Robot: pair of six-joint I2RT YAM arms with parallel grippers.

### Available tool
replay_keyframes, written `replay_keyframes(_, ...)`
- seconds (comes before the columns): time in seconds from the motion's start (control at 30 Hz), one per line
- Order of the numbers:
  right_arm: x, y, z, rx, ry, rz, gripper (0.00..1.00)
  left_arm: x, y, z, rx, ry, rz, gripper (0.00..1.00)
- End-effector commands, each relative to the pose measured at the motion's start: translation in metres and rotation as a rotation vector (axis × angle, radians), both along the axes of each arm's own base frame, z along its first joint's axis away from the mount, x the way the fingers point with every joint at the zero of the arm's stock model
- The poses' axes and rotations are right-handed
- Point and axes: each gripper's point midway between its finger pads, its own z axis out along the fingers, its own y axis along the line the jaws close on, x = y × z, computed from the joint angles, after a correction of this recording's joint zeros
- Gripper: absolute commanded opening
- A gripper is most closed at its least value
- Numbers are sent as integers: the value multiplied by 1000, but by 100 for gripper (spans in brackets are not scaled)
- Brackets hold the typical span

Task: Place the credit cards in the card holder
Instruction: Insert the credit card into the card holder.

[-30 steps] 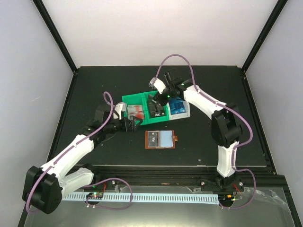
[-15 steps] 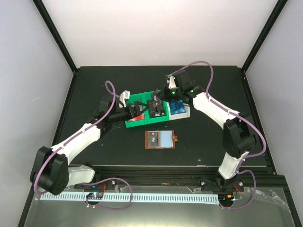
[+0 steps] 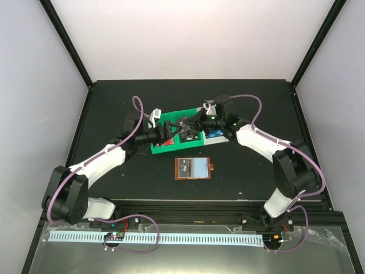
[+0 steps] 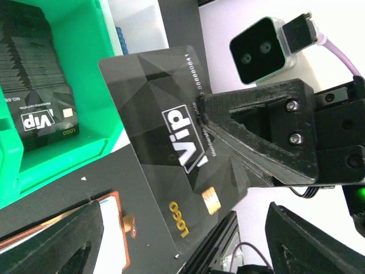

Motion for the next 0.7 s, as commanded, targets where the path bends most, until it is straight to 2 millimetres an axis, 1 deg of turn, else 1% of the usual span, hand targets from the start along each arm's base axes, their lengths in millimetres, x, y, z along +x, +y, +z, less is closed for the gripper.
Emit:
replay_keyframes(0.0, -9, 12, 39, 173, -26, 65, 1, 4, -10, 24, -84, -11, -44, 73)
replay_keyframes(0.13, -17, 15, 49, 224, -66, 115, 1, 4, -16, 30, -139, 5, -66, 55)
replay_keyframes(0.27, -28, 14, 55, 262, -104, 157, 2, 6, -15, 32, -150, 2, -57, 34)
replay_keyframes(0.33, -32, 13, 57, 273, -121, 171, 2, 7, -13, 33, -149, -6, -51, 26)
replay_keyframes(0.4, -34, 13, 60, 283, -135, 183, 2, 6, -13, 35, -154, -21, -53, 20)
replay_keyframes(0.5, -36, 12, 68, 305, -170, 191, 2, 4, -11, 36, -148, -41, -65, 15)
replay_keyframes(0.63, -35, 7, 77, 310, -212, 196, 3, 2, -8, 35, -141, -53, -68, 11)
replay_keyframes(0.67, -35, 6, 78, 311, -216, 200, 4, 1, -7, 36, -144, -58, -74, 8)
